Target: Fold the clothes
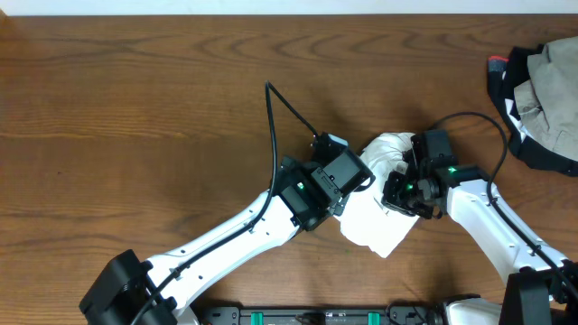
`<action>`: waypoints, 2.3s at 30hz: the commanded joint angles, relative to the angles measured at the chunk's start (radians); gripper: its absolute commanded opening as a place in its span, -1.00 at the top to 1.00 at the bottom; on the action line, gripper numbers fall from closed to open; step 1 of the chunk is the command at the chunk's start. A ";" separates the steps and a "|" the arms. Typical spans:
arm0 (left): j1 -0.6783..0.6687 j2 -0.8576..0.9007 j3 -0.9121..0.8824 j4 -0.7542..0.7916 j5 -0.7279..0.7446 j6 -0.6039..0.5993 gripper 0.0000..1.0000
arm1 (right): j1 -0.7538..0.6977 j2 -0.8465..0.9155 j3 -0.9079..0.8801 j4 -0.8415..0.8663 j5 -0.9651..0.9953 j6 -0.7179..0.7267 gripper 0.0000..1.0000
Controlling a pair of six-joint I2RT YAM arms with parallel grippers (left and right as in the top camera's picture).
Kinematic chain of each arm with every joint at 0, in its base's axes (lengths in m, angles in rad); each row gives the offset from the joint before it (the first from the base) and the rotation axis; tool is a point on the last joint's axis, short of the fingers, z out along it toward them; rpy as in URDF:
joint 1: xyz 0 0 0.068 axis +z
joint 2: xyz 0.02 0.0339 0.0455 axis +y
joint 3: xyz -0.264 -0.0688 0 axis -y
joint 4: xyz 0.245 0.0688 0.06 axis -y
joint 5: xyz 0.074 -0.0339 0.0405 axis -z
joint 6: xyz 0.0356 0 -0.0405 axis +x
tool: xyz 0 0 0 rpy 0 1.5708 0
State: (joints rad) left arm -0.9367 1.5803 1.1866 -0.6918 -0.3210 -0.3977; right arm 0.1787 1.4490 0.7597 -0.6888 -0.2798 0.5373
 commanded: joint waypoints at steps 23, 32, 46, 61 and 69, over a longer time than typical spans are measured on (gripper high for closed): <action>0.005 -0.020 -0.003 0.001 -0.013 -0.016 -0.92 | -0.006 -0.020 0.210 -0.559 0.217 0.011 0.85; 0.005 -0.020 -0.003 0.000 -0.013 -0.016 -0.92 | -0.013 -0.020 0.136 -0.547 0.290 0.068 0.62; 0.004 -0.020 -0.003 0.000 -0.013 -0.016 -0.92 | -0.127 -0.021 0.227 -0.541 0.349 0.077 -0.43; 0.004 -0.020 -0.003 -0.004 -0.012 -0.016 -0.93 | -0.318 0.006 0.221 -0.329 0.104 -0.108 -0.66; 0.004 -0.020 -0.003 0.005 -0.013 -0.016 -0.93 | -0.344 0.006 0.146 -0.230 -0.074 -0.057 -0.52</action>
State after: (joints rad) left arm -0.9367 1.5803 1.1866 -0.6876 -0.3210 -0.3977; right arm -0.1589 1.4506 0.9459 -0.9379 -0.2558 0.4519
